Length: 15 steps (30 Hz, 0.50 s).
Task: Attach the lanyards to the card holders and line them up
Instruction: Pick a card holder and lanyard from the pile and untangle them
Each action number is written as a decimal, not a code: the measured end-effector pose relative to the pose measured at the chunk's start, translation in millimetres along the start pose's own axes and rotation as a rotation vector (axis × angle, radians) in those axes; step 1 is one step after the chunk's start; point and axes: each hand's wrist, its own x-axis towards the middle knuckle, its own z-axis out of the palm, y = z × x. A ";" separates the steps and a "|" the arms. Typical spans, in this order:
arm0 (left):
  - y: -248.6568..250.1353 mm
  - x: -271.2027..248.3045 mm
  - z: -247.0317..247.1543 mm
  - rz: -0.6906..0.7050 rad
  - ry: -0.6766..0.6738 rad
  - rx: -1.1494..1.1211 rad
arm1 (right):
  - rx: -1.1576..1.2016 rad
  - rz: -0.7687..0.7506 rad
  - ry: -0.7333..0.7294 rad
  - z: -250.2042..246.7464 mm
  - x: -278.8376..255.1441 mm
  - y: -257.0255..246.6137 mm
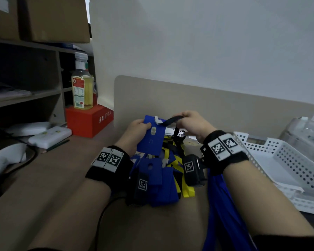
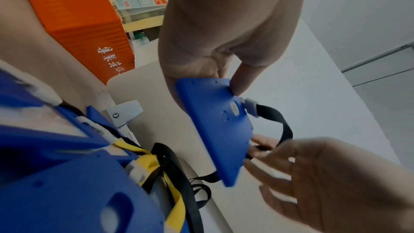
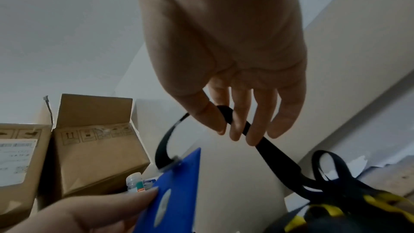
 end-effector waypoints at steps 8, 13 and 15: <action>-12.1 -34.3 16.8 0.079 -0.052 0.208 | 0.238 -0.013 0.217 4.4 -49.9 30.0; -22.8 -38.3 29.7 0.198 -0.057 0.443 | 0.080 -0.076 -0.084 19.6 -73.5 42.2; -23.8 -35.4 27.4 0.206 -0.036 0.537 | 0.026 -0.074 -0.105 24.0 -74.7 51.8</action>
